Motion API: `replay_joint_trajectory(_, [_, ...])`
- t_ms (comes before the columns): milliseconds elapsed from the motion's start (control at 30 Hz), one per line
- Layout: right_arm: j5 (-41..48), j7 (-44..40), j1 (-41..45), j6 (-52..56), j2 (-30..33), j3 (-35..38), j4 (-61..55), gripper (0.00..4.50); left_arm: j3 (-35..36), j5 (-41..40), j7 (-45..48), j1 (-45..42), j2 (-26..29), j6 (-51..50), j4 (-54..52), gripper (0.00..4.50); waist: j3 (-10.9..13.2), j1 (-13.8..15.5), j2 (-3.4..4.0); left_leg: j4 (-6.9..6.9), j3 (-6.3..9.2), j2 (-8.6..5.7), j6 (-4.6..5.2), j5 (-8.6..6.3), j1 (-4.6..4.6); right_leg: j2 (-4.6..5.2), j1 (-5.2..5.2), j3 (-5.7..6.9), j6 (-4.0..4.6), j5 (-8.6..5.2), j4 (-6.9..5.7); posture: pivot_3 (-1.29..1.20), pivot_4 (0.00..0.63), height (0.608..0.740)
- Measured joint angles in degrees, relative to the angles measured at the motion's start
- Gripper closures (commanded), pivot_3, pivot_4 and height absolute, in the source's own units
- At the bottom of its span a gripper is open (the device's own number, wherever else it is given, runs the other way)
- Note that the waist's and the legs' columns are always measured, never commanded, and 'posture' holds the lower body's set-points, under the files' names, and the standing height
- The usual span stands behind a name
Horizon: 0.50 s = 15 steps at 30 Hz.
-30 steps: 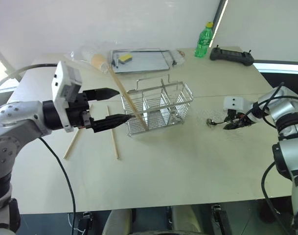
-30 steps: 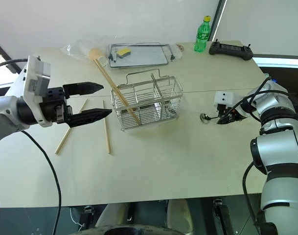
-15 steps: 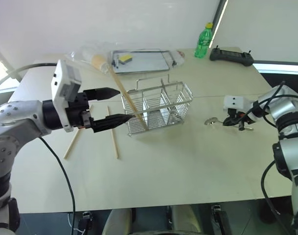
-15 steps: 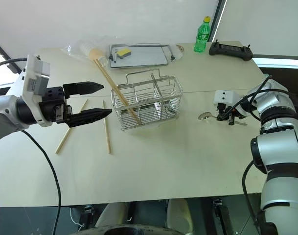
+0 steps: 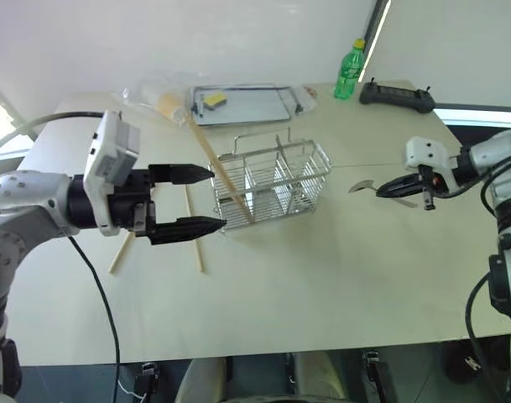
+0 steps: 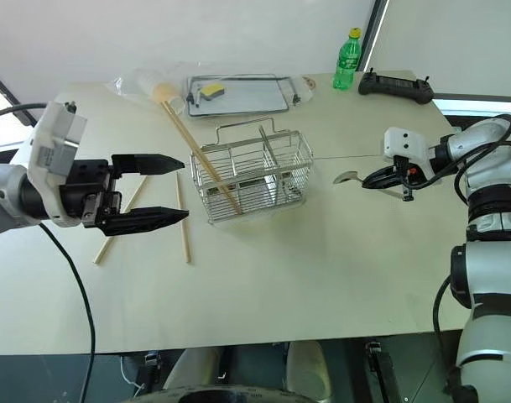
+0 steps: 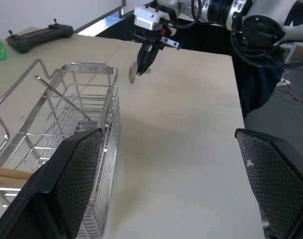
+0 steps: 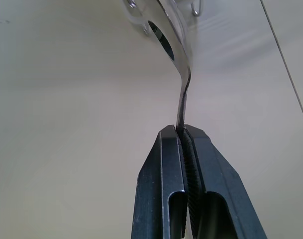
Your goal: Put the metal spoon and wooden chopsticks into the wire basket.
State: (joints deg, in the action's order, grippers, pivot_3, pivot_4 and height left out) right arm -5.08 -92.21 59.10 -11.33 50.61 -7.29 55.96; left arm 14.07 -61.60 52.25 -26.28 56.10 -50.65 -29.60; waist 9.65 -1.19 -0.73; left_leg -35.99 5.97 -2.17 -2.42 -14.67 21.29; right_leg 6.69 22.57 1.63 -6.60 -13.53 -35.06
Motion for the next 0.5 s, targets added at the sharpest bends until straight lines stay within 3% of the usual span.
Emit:
replay_joint_trajectory(167, [9.1, 0.9, 5.1, 14.1, -1.0, 6.1, -10.3, 4.49, -1.0, 2.0, 0.4, -1.6, -0.4, 1.3, 1.5, 0.0, 0.1, -0.3, 0.17, 0.1, 0.0, 0.03, 0.0, 0.0, 0.02, -0.03, 0.13, -0.04, 0.0, 0.0, -0.04, 0.0, 0.15, 0.709])
replay_joint_trajectory(333, [19.0, 9.1, 8.4, 27.9, -7.2, 12.5, -23.3, 4.49, -1.5, 2.8, 0.5, -1.6, -0.6, 1.7, 2.4, 0.0, 0.0, 0.1, 0.09, 0.11, 0.08, 0.03, 0.0, 0.0, 0.08, -0.04, 0.15, 0.01, 0.01, 0.0, -0.03, 0.0, 0.15, 0.709])
replay_joint_trajectory(500, [23.5, 18.7, 8.4, 32.8, -13.6, 14.6, -29.4, 4.49, -1.5, 3.8, 0.6, -1.6, -0.6, 2.5, 2.8, 0.0, 0.1, 0.5, 0.06, 0.02, 0.11, -0.02, 0.0, 0.0, 0.14, -0.01, 0.14, 0.01, 0.01, 0.0, -0.03, 0.0, 0.15, 0.709])
